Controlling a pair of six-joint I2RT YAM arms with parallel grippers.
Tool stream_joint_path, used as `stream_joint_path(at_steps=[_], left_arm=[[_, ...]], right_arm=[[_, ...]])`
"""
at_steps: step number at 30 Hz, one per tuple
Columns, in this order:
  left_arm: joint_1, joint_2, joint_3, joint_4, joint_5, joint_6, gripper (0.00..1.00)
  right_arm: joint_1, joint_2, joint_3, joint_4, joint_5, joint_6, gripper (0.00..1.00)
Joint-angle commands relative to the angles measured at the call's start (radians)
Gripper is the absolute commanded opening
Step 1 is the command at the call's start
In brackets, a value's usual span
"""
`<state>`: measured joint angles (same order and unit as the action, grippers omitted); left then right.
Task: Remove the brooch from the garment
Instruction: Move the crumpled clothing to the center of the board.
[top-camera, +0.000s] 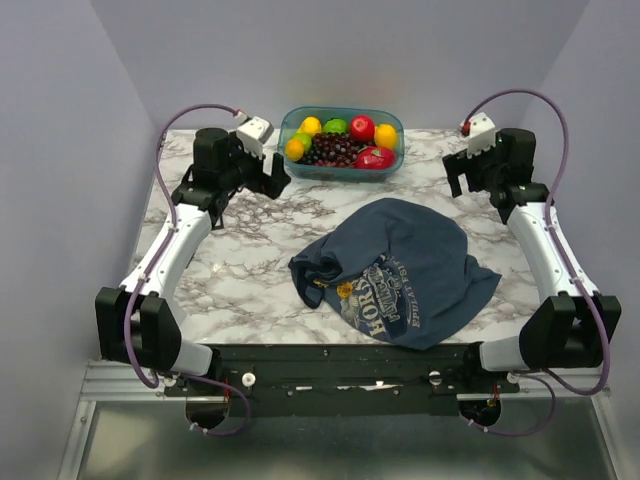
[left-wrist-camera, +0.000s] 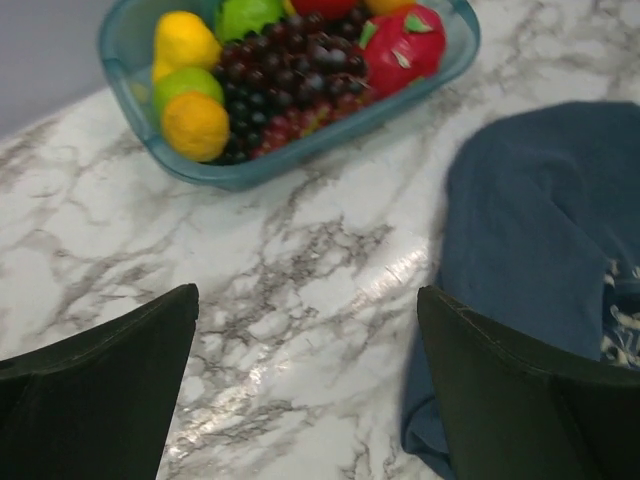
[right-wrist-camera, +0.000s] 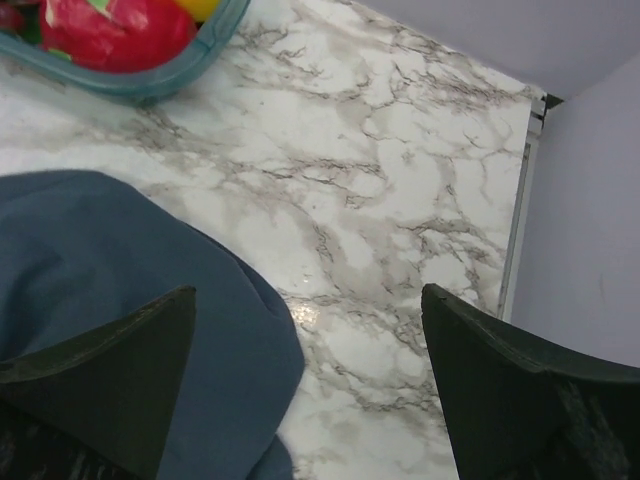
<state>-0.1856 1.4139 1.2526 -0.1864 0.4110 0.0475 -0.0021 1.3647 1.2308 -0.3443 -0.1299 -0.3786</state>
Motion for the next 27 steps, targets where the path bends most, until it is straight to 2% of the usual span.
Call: stream_joint_path(at_steps=[1,4,7,11,14,15,18,23,27], left_arm=[[-0.015,0.016,-0.076,-0.127,0.164,0.072,0.99],[-0.018,0.013,-0.142,-0.151,0.173,0.127,0.97],[-0.032,0.040,-0.166,-0.225,0.186,0.217,0.89],[-0.074,0.074,-0.188,-0.307,0.189,0.324,0.85],[-0.103,0.094,-0.212,-0.308,0.149,0.379,0.82],[-0.132,0.108,-0.223,-0.311,0.138,0.402,0.81],[-0.170,0.154,-0.214,-0.327,0.114,0.425,0.79],[-0.204,0.253,-0.130,-0.404,0.178,0.405,0.71],[-0.232,0.293,-0.104,-0.404,0.193,0.410,0.70]], right_arm=[[-0.001,0.124,0.083,-0.077,-0.071,-0.264,1.00],[0.001,0.201,0.137,-0.090,-0.062,-0.302,0.98],[-0.001,0.307,0.185,-0.113,-0.076,-0.333,0.94],[0.001,0.454,0.356,-0.228,-0.094,-0.394,0.78],[0.001,0.592,0.473,-0.382,-0.102,-0.463,0.71],[0.001,0.621,0.540,-0.450,-0.102,-0.491,0.70],[0.001,0.704,0.605,-0.511,-0.093,-0.535,0.68],[-0.001,0.740,0.610,-0.533,-0.102,-0.585,0.69],[0.001,0.743,0.585,-0.552,-0.120,-0.609,0.69]])
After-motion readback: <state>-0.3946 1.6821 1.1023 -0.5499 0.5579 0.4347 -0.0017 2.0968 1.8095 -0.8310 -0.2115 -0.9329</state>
